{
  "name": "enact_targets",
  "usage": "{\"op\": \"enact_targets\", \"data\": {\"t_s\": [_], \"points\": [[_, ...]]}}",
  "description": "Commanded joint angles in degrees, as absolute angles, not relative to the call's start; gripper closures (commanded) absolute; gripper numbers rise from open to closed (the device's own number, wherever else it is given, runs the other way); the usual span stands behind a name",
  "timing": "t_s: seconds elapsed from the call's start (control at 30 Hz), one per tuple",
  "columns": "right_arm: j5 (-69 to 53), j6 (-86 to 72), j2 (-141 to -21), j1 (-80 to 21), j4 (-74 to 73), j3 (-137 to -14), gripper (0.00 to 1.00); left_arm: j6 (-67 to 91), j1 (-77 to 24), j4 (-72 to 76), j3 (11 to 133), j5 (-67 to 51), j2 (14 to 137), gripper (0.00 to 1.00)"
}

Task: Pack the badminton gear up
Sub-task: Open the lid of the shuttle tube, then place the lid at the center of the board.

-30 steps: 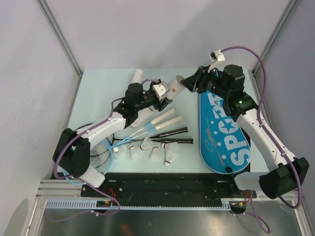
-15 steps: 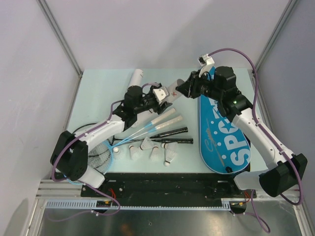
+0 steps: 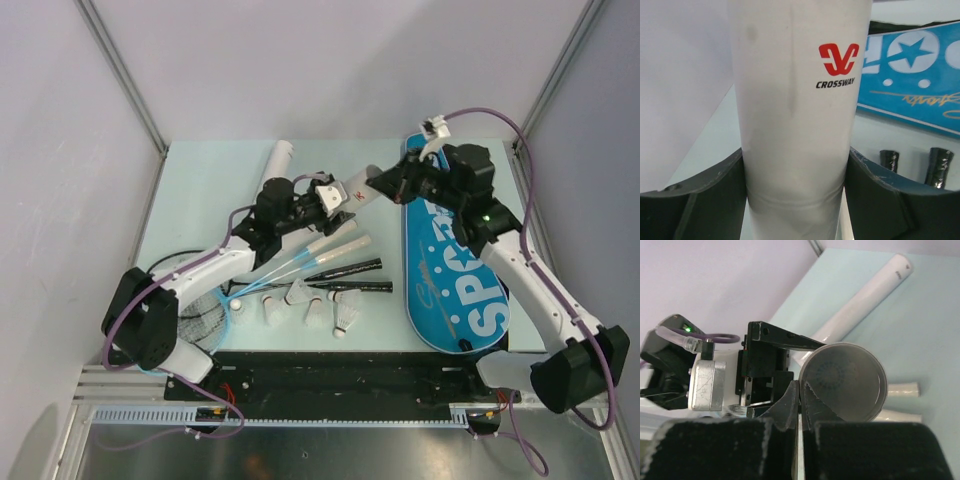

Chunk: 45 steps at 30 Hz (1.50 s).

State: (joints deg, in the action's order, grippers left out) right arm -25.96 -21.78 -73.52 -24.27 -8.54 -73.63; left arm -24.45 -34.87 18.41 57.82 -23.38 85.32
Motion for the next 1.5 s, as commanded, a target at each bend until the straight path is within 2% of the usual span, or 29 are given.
{"op": "enact_targets", "data": {"t_s": [0.0, 0.1, 0.23, 0.4, 0.47, 0.5, 0.53, 0.67, 0.9, 1.17, 1.27, 1.37, 1.4, 1.47], "points": [[-38.48, -40.22, -65.57, -16.37, 8.67, -65.76, 1.0, -27.68, -35.33, 21.09, 56.96, -21.53, 82.79, 0.7], [-43.15, -46.48, -64.78, -13.36, 12.56, -63.83, 1.0, -28.04, -35.42, 21.18, 56.25, -21.88, 82.71, 0.73], [-47.45, -57.37, -64.34, -10.2, 25.1, -58.73, 1.0, -27.95, -35.33, 21.44, 55.72, -21.71, 82.44, 0.74], [-45.01, -53.63, -62.76, -9.49, 22.42, -58.53, 1.0, -27.6, -35.33, 21.8, 55.9, -21.97, 82.09, 0.74], [-39.23, -47.93, -62.23, -9.67, 17.96, -59.93, 1.0, -25.85, -35.42, 22.67, 55.9, -21.45, 81.39, 0.75], [-35.11, -43.29, -62.49, -11.84, 10.36, -60.99, 1.0, -24.97, -35.42, 23.28, 55.99, -20.75, 80.95, 0.74], [-23.41, -32.71, -63.19, -14.13, 7.06, -61.87, 1.0, -22.87, -35.42, 23.81, 56.16, -19.44, 79.64, 0.74], [-3.89, -22.42, -72.84, -22.14, 5.36, -61.79, 1.0, -18.72, -35.42, 28.37, 55.11, -11.43, 75.07, 0.71], [3.41, -17.85, -90.33, -25.31, 16.07, -61.43, 1.0, -18.46, -35.42, 29.44, 52.56, -7.47, 66.45, 0.69], [4.92, -13.71, -104.66, -26.1, 14.94, -64.16, 0.99, -12.05, -35.42, 29.27, 50.19, -7.73, 58.9, 0.68], [4.74, -13.62, -107.13, -26.19, 13.98, -65.39, 0.89, -11.52, -35.42, 29.36, 49.75, -8.52, 57.4, 0.67], [4.66, -12.92, -108.02, -26.37, 10.31, -67.75, 0.61, -10.9, -35.42, 29.18, 49.13, -8.7, 55.73, 0.66], [4.31, -13.01, -106.89, -26.54, 8.72, -68.2, 0.45, -10.72, -35.42, 29.09, 48.87, -8.88, 55.11, 0.66], [5.88, -12.83, -104.6, -28.29, 2.25, -69.52, 0.32, -10.81, -35.42, 29.01, 48.52, -9.58, 54.85, 0.66]]}}
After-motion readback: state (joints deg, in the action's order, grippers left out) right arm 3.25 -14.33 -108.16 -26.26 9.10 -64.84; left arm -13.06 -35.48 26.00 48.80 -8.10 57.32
